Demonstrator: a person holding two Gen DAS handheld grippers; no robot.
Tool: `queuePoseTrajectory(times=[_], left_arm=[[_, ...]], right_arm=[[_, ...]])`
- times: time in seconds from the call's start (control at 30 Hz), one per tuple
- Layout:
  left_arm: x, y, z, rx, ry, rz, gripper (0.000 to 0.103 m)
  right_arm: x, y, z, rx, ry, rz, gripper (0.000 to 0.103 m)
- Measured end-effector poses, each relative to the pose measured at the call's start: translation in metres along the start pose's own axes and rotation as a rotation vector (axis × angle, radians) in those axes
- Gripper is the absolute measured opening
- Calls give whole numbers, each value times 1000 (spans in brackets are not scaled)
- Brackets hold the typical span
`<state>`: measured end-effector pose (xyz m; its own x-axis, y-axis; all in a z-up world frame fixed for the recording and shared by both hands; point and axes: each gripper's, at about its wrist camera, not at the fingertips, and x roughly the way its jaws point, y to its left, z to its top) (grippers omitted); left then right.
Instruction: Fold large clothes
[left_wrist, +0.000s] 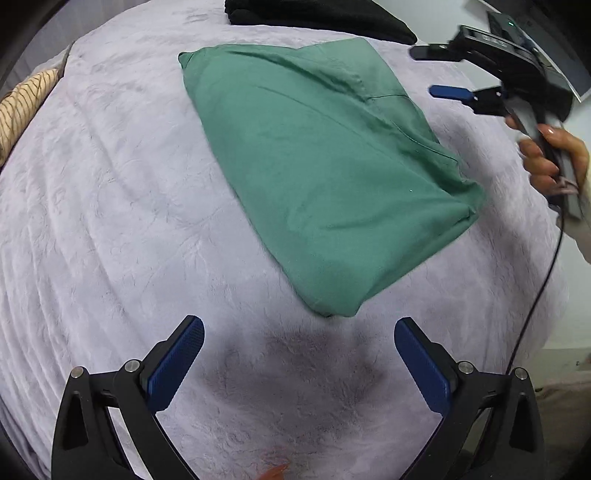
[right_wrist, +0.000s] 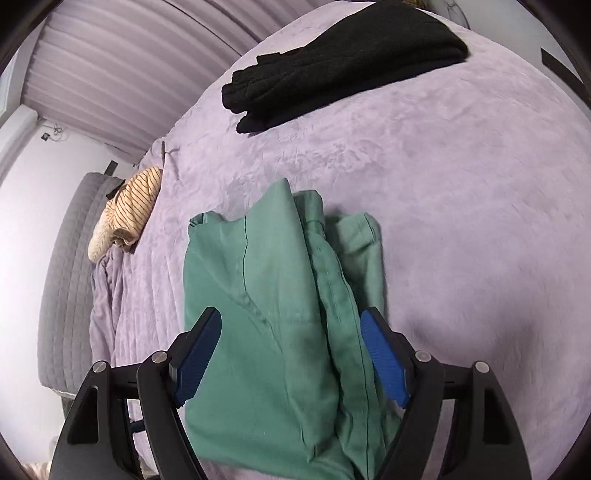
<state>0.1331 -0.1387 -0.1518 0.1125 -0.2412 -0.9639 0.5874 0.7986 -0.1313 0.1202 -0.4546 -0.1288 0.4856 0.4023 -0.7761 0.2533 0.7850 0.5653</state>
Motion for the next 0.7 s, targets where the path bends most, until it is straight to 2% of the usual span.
queuePoseTrajectory(times=[0.07,0.2,0.23,0.27,0.3,0.37,0.47,0.57,0.6,0.7], left_arm=[[-7,11,7,-53,-47,35,103],[1,59,52,-268,-164,126,103],[9,70,65,-311,-178,154,103],[16,78,76,-335,-189,176,103],[22,82,87,-342,-198,187,103],[28,81,98,-330,-217,181,103],[45,66,107,-272,-210,188,103],[68,64,111,-266,-192,182,103],[71,65,112,-269,-190,177,103],[66,63,114,-269,-174,184,103]], right_arm=[[19,3,12,-27,30,-13,80],[57,0,28,-42,85,-60,80],[68,-3,31,-25,107,-66,65],[75,-7,33,-3,129,-56,41],[77,-9,33,28,144,-40,11],[63,-3,31,-3,102,-27,10],[45,-5,22,-50,52,-75,10],[60,-44,17,64,79,-90,10],[68,-57,16,96,87,-83,14],[72,-70,13,146,85,-50,17]])
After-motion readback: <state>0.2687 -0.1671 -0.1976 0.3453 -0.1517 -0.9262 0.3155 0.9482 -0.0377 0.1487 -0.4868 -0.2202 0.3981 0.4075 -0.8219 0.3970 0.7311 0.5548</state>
